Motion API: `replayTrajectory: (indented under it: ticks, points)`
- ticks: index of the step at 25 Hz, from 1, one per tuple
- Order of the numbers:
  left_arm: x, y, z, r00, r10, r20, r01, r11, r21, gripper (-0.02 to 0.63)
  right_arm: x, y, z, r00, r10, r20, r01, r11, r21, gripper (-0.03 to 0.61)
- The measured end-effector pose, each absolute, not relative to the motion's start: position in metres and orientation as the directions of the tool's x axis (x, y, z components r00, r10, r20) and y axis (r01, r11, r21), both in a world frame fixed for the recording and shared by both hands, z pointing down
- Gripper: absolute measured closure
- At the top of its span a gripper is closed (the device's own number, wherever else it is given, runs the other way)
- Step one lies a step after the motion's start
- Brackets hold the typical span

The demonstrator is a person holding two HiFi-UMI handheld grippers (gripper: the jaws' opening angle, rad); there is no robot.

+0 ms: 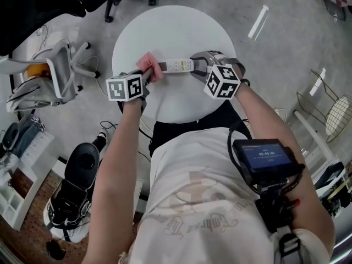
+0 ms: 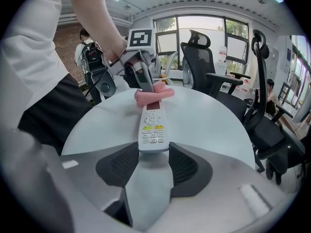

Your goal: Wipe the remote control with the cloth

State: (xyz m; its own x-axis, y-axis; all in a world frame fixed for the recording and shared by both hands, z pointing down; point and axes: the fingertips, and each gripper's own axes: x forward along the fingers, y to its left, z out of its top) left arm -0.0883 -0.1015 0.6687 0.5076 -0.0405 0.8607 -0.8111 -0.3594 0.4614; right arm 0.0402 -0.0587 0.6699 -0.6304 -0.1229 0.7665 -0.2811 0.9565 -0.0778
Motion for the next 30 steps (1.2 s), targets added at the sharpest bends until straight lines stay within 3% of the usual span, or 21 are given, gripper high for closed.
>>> replayTrajectory:
  ticks: [14,22,30]
  points:
    - [-0.086,-0.106,0.670,0.456,-0.042,0.889,-0.821,-0.405,0.402,0.595,0.044,-0.057,0.672,-0.614,-0.127,0.779,-0.290,0.954,-0.074,0.374]
    - [-0.029,-0.093,0.661,0.515,0.017,0.857,-0.735,-0.507,0.452,0.595,0.041,-0.059,0.672,-0.617,-0.132,0.776,-0.301,0.950,-0.078,0.374]
    - [0.000,-0.088,0.655,0.559,0.029,0.829,-0.704,-0.512,0.493,0.595,0.041,-0.060,0.673,-0.617,-0.140,0.774,-0.318,0.944,-0.083,0.374]
